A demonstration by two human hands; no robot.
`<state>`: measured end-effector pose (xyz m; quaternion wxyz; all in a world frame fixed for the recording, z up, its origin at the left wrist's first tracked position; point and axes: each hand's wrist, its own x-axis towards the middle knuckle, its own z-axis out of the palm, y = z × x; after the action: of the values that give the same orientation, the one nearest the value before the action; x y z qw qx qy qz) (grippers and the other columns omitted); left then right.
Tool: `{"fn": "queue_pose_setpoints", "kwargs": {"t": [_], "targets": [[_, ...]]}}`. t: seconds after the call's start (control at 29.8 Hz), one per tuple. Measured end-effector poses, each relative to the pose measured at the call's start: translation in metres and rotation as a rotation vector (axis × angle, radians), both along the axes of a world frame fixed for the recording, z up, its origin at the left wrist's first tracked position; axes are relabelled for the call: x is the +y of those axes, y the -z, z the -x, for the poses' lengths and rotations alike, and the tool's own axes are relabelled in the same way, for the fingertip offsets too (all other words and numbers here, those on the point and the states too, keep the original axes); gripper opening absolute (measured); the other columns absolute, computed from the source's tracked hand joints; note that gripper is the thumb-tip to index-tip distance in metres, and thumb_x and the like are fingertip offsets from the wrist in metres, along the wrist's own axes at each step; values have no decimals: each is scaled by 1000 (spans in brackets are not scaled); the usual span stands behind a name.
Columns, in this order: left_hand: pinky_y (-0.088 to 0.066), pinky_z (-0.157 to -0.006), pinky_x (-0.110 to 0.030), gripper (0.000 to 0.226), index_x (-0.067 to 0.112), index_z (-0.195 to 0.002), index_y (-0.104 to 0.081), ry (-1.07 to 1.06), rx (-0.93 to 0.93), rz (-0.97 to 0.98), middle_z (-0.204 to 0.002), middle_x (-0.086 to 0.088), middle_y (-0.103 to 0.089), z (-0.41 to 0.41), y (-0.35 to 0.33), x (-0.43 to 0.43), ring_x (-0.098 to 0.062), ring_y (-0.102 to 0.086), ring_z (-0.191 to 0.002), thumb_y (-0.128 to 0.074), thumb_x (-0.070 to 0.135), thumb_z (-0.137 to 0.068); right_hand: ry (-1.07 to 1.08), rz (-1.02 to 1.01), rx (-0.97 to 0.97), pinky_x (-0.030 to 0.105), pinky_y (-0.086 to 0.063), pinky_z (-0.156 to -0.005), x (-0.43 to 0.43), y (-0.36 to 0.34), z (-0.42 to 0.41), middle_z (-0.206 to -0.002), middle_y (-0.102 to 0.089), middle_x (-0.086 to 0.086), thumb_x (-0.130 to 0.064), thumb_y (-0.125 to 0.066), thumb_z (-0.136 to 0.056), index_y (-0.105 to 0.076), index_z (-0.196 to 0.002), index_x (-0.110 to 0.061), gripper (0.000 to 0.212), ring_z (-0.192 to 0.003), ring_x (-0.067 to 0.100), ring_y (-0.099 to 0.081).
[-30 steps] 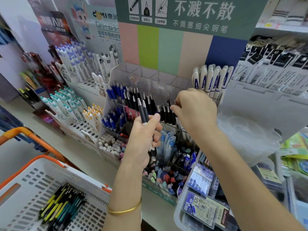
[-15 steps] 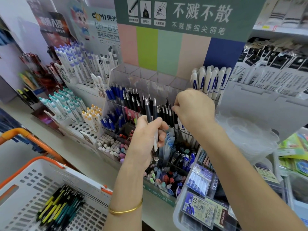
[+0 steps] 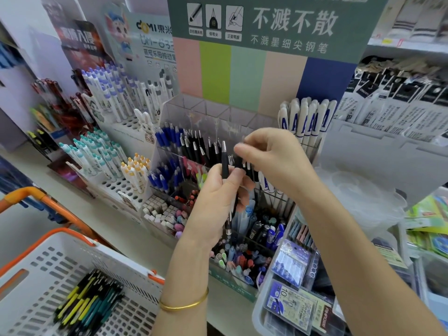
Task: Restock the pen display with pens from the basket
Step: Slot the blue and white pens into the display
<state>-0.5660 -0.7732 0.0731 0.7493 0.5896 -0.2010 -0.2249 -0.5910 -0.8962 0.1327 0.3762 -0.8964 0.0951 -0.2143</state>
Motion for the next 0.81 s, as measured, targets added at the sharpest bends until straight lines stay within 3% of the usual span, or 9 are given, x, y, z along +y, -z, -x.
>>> {"fn": "queue_pose_setpoints", "kwargs": {"t": [0.07, 0.17, 0.24, 0.3, 0.37, 0.57, 0.71, 0.81], "targets": [[-53, -56, -24, 24, 4, -112, -51, -53, 39, -14, -93, -7, -68, -1, 0, -1, -13, -66, -73, -42, 24, -102, 131, -23, -151, 33, -47, -65, -3, -3, -3, -68, -57, -2, -22, -57, -94, -60, -80, -7, 20, -66, 19, -57], [-59, -60, -28, 22, 10, -115, -52, -165, 24, -72, -110, -10, -64, -4, 3, -1, -12, -69, -87, -39, 25, -103, 259, 51, -290, 31, -39, -64, -8, -9, -5, -68, -48, -9, -20, -52, -97, -52, -83, -13, 16, -69, 18, -49], [-57, -56, -26, 18, 15, -111, -51, -212, -16, -124, -106, -6, -64, -6, 3, -1, -9, -67, -80, -38, 25, -104, 277, 113, -308, 33, -39, -65, -9, -7, -5, -71, -52, -5, -20, -53, -97, -54, -85, -12, 14, -71, 20, -51], [-44, -44, -18, 15, 16, -108, -51, -227, -14, -123, -92, -3, -63, -6, 2, -2, -5, -59, -62, -39, 24, -104, 273, 182, -298, 37, -44, -66, -8, -1, -5, -76, -59, 1, -21, -56, -95, -59, -88, -8, 15, -73, 24, -55], [-34, -41, -16, 13, 15, -104, -51, -236, -5, -123, -81, 0, -59, -6, 2, -2, -3, -48, -51, -41, 23, -104, 259, 252, -229, 39, -47, -69, -6, 3, -4, -81, -65, 5, -25, -59, -93, -63, -91, -8, 18, -78, 26, -59], [-31, -41, -18, 14, 14, -94, -44, -230, 78, -120, -74, 2, -52, -7, 1, -3, -4, -41, -50, -46, 26, -102, 272, 598, 188, 31, -35, -66, -3, 9, -4, -101, -54, 6, -36, -58, -93, -69, -97, -11, 28, -100, 29, -51], [-30, -41, -21, 13, 12, -94, -42, -185, 180, -21, -72, -1, -53, -9, 1, -4, -9, -42, -51, -38, 21, -102, 281, 678, 299, 33, -31, -65, -2, 1, -5, -93, -40, 3, -29, -59, -92, -66, -96, -9, 22, -105, 30, -47], [-31, -40, -21, 21, 9, -96, -41, -164, 194, 16, -74, -4, -55, -9, 3, -4, -9, -42, -50, -43, 27, -85, 280, 628, 281, 32, -33, -65, -2, 0, -5, -92, -43, 3, -27, -61, -91, -63, -93, -11, 16, -103, 30, -49]]}}
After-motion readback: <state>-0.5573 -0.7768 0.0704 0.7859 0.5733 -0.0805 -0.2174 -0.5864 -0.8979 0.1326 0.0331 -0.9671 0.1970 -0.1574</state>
